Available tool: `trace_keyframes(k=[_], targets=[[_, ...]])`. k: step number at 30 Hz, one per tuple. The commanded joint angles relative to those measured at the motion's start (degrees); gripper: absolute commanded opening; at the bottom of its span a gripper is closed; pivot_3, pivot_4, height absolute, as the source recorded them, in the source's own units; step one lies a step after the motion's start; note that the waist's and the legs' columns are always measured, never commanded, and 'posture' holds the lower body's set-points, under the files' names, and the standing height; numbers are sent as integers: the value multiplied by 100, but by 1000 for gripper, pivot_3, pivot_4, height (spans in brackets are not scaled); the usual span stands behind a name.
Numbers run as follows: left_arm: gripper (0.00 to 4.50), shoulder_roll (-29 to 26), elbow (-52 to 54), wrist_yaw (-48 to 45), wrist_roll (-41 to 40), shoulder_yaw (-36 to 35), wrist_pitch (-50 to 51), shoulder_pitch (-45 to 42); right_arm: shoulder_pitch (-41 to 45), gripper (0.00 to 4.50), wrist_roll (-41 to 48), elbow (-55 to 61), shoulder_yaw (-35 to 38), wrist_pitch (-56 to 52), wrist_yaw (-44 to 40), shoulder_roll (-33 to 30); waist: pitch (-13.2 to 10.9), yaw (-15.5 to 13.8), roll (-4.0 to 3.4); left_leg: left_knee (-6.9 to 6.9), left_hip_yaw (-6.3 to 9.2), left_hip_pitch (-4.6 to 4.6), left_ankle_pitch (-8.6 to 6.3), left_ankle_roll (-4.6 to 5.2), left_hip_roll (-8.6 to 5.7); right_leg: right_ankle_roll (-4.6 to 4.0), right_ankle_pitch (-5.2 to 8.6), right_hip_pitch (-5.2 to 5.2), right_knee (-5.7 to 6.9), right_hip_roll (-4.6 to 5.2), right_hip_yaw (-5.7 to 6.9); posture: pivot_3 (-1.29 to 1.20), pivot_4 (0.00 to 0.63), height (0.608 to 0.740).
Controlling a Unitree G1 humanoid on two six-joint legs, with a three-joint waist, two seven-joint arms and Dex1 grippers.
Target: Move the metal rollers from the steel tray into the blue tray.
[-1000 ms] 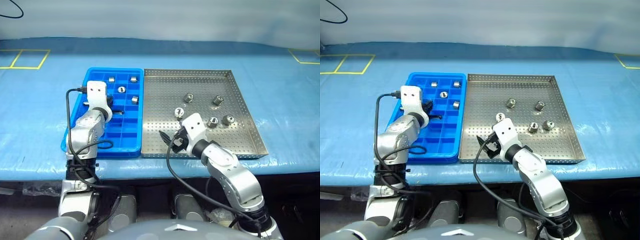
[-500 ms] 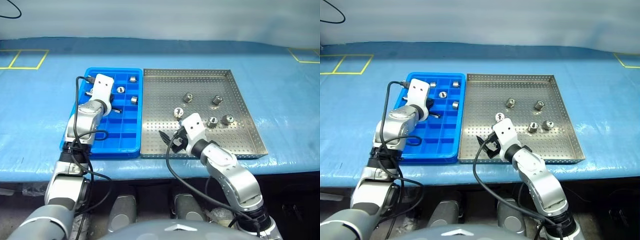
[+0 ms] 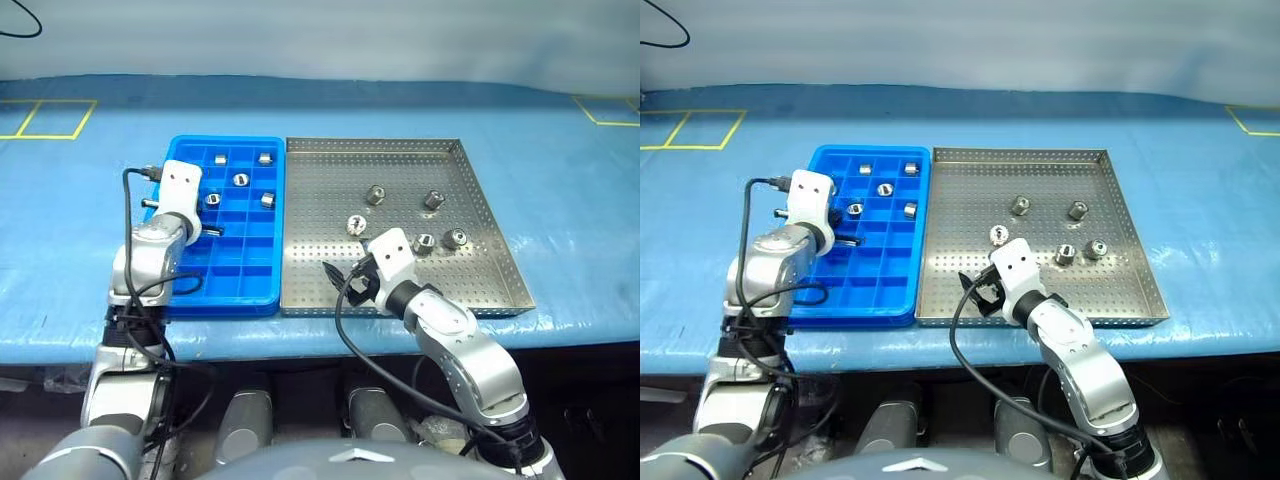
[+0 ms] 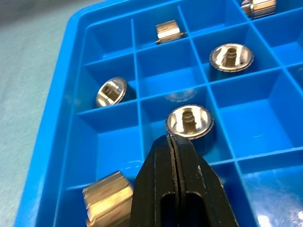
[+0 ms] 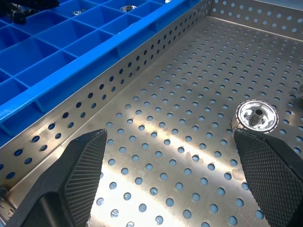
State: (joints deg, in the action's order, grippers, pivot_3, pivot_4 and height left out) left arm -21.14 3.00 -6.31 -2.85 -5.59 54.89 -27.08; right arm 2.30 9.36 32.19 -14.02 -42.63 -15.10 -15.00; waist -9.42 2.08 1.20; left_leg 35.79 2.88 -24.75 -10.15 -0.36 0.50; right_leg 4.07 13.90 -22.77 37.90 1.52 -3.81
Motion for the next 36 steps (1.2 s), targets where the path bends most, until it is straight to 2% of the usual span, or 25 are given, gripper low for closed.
trace_keyframes(k=[1, 6, 9, 14, 18, 21, 27, 32, 33, 36], targets=[[26, 60, 525, 84, -8, -152, 156, 111, 99, 4500, 21, 111, 44, 110, -44, 25, 0, -14, 0, 1, 0, -1, 0, 0, 0, 0, 0, 0, 0, 0, 1, 4, 150, 740], [26, 346, 986, -175, -310, -182, -423, 240, 99, 4500, 34, 111, 50, 92, -46, 20, 0, -69, 1, 3, 1, -1, 0, 0, -2, -6, -2, 3, -2, 6, 2, 4, 150, 740], [26, 193, 1076, -1167, -540, 550, -1003, 180, 75, 4500, 37, 130, 60, 76, -33, 21, 0, -93, 1, 4, -1, -2, 0, -1, -3, -35, 4, 3, -3, 6, 3, 3, 150, 740], [26, 117, 478, -2351, -728, 1408, -1414, -337, -63, 4500, 44, 243, 149, 25, 48, 25, 0, -80, 1, 4, -5, -2, 0, 0, -7, -51, 12, 4, -6, 7, 0, -19, 150, 740], [26, 424, -636, -2824, -564, 2017, -1708, -1079, -376, 4500, 23, 442, 336, -35, 131, -35, 0, -59, 1, 5, -5, -2, 0, 0, -5, -29, 27, 4, -5, 0, 1, -57, 150, 740], [610, 681, -1436, -3082, -461, 2294, -1912, -1524, -616, 4500, -2, 592, 486, -72, 217, -56, 0, 6, 1, 7, -8, -7, -1, 2, -6, -26, 26, 2, -7, 0, -2, -96, 150, 740], [2606, 1163, -2914, -3280, -117, 2612, -2324, -2230, -944, 4500, -40, 828, 654, -120, 447, 16, -1, 173, 0, 6, -9, -11, -1, 3, -2, 0, 12, -5, -5, -6, -4, -152, 150, 740], [4257, 1381, -3642, -3285, 152, 2659, -2649, -2505, -1054, 4500, -46, 920, 674, -102, 577, 92, -1, 311, 0, 7, -13, -13, -2, 4, -1, 6, 10, -6, -6, -7, -10, -182, 150, 740], [4486, 1397, -3729, -3280, 229, 2690, -2721, -2525, -1069, 4500, -52, 934, 664, -100, 598, 104, -1, 330, 0, 7, -14, -13, -2, 4, -1, 6, 10, -8, -5, -7, -12, -188, 150, 740], [4486, 1467, -3984, -3209, 389, 2682, -2866, -2568, -1102, 4500, -64, 963, 648, -89, 641, 135, -1, 350, 0, 6, -13, -13, -2, 4, 0, 7, 9, -9, -4, -7, -11, -194, 150, 740]])
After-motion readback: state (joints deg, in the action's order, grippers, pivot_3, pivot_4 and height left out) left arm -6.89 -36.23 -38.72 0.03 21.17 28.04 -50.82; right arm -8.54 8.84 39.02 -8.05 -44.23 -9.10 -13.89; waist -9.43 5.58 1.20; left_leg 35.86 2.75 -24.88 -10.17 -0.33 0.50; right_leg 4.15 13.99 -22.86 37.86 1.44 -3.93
